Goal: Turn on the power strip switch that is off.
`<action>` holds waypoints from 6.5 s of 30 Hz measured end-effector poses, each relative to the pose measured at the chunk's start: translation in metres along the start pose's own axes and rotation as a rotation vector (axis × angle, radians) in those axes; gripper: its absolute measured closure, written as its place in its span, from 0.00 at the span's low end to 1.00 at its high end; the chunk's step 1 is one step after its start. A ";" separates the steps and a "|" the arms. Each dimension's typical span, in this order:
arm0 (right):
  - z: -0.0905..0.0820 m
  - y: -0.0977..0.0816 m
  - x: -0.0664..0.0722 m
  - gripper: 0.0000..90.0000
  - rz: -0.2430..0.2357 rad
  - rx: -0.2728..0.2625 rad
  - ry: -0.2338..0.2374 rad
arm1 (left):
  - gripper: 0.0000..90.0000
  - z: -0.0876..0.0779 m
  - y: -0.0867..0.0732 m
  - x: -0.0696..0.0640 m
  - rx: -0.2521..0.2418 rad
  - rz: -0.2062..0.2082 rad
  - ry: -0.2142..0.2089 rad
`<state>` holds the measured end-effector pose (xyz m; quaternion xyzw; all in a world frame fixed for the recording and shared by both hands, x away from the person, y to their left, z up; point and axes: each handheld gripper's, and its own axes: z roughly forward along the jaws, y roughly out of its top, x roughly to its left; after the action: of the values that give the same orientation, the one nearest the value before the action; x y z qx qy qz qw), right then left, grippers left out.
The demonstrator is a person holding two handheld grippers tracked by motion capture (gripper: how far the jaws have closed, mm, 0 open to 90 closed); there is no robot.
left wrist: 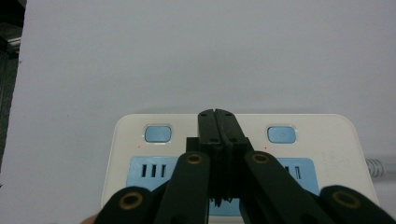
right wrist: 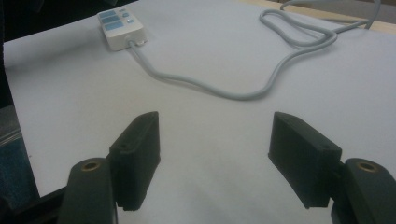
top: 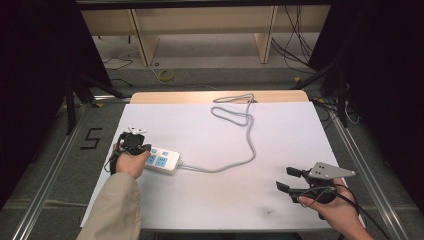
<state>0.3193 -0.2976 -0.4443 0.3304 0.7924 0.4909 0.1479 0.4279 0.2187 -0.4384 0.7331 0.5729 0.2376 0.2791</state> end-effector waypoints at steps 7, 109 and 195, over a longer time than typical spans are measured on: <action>0.000 0.000 0.000 0.38 0.003 0.003 -0.002 | 1.00 0.002 0.002 0.000 0.005 0.001 0.002; -0.001 -0.001 0.000 0.38 0.004 0.011 -0.002 | 1.00 0.027 0.014 -0.009 0.136 0.044 0.013; 0.000 -0.003 0.000 0.37 0.005 0.019 0.001 | 1.00 0.033 0.029 -0.012 0.260 0.058 0.032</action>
<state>0.3184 -0.2987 -0.4468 0.3335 0.7962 0.4840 0.1432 0.4680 0.1966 -0.4433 0.7755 0.5818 0.1809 0.1655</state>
